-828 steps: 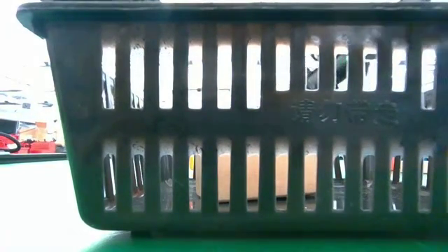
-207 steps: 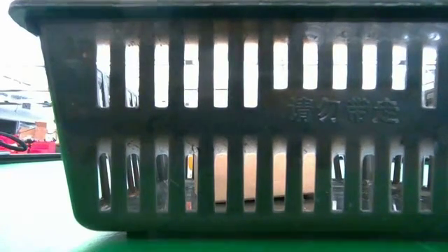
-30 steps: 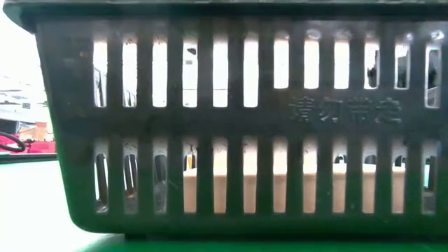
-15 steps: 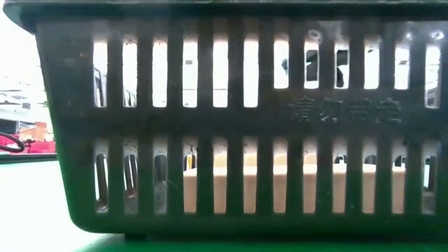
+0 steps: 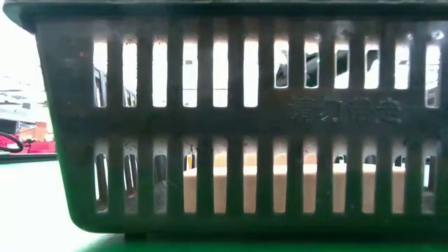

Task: Sort & place blocks by color
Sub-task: Put the blue block into the blue bin

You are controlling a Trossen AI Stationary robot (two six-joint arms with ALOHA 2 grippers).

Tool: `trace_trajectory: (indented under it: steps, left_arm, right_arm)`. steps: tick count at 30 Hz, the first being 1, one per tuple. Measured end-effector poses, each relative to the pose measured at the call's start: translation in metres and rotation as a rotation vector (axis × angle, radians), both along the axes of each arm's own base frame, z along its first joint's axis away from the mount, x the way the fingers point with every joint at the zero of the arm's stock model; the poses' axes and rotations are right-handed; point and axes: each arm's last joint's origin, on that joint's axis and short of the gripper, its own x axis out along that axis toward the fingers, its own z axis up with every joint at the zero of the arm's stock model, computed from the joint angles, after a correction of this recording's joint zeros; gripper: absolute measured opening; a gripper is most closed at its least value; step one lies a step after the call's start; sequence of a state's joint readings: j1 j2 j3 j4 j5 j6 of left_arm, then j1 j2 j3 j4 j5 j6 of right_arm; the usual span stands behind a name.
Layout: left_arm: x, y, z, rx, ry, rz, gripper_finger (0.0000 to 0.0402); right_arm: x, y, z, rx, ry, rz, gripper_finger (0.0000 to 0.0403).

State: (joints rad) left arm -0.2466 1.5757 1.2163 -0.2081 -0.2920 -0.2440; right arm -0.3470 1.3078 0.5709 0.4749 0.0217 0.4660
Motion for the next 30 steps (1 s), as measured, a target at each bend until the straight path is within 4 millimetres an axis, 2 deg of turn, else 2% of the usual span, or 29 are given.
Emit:
trace_trajectory:
  steps: [7,13,22,30]
  left_arm:
    - [0.002,0.009,0.000,0.001,0.000,0.025,0.0179]
    - [0.003,0.012,0.000,0.004,-0.005,0.033,0.0179]
    - [0.004,0.012,0.002,0.020,-0.026,0.021,0.0179]
    - [0.004,0.012,0.002,0.022,-0.021,0.020,0.0179]
  right_arm:
    - [0.008,-0.026,-0.025,-0.012,0.011,-0.073,0.0153]
    - [0.013,-0.034,-0.045,0.015,0.050,-0.094,0.0153]
    - [0.029,-0.041,-0.048,-0.008,0.062,-0.054,0.0171]
    - [0.031,-0.042,-0.048,-0.027,0.071,-0.049,0.0189]
